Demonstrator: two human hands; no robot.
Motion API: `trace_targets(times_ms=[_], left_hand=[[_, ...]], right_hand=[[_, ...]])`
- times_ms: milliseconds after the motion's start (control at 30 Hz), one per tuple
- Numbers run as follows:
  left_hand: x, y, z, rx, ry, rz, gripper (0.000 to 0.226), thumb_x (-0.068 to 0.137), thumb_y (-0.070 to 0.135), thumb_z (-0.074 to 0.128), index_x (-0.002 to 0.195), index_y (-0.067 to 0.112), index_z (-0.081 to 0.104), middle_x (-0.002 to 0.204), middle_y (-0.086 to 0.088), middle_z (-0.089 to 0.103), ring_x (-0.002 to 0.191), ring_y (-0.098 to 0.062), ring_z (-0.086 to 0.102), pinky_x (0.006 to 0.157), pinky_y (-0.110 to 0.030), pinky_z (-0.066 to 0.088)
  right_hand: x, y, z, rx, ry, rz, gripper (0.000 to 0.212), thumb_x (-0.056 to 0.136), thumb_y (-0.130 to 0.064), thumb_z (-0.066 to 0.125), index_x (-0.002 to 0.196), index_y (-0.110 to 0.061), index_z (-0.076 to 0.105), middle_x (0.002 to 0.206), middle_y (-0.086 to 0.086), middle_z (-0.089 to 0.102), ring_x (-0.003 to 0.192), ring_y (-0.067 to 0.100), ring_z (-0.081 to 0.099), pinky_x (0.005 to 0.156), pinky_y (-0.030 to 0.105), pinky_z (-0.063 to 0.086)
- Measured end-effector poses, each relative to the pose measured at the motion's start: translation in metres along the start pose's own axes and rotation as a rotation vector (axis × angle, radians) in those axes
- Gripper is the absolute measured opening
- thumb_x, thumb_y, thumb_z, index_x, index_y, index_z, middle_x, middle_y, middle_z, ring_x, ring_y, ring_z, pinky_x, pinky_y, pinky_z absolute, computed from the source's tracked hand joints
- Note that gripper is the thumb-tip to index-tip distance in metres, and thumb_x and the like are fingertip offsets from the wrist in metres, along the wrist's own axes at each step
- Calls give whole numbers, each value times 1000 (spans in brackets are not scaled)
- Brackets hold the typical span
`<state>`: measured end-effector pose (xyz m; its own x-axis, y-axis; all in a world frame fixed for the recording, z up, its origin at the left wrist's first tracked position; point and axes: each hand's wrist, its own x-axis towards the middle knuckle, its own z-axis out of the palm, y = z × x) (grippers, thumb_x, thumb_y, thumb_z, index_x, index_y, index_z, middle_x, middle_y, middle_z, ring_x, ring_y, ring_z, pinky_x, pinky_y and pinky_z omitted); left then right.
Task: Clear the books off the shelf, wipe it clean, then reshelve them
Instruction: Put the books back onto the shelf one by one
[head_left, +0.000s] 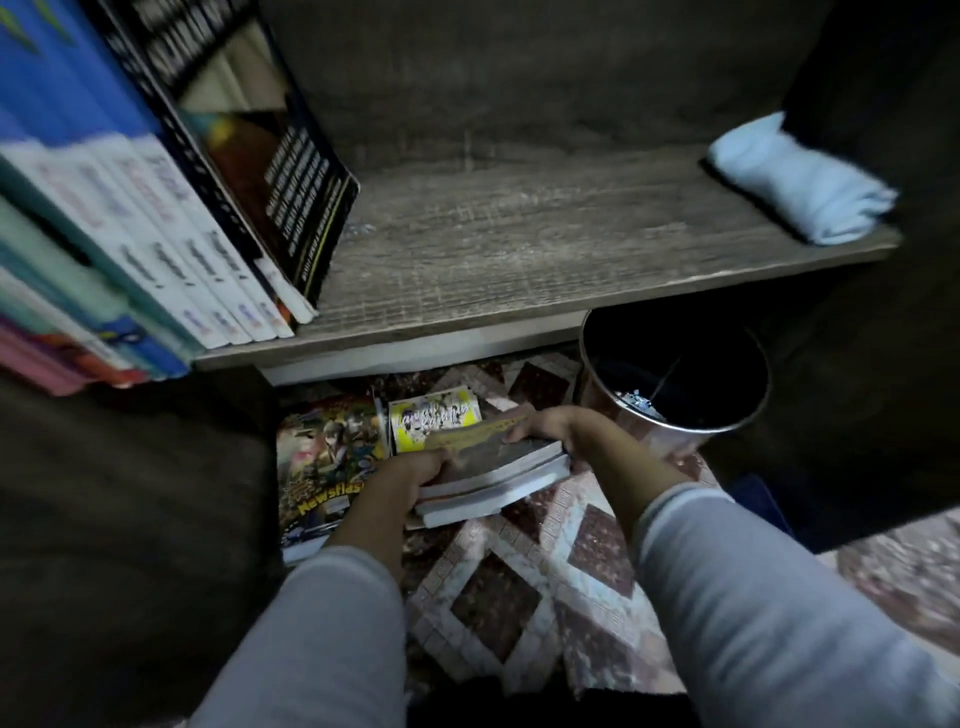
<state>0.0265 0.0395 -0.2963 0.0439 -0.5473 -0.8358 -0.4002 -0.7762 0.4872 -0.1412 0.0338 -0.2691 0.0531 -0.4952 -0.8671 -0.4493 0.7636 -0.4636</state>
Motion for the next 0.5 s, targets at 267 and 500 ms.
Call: trace_targets(times_ms=[267,500], left_hand=[[-90,-6,5,-1,-43,97,33,101,31,42,76,13,55,60,2,60,46,-15,53,41,-21,41],[-164,-18,10,35,-51,248,44,103,29,31,65,13,43,28,3,46,19,-6,41,23,-12,26]], right_hand=[[-107,14,8,-22,106,-138,31,99,-14,42,68,-12,47,31,-3,50,24,8,47,44,19,38],[-179,31,22,-46,158,-201,34,99,-19,41,67,-12,48,31,-3,50,24,8,46,32,11,33]])
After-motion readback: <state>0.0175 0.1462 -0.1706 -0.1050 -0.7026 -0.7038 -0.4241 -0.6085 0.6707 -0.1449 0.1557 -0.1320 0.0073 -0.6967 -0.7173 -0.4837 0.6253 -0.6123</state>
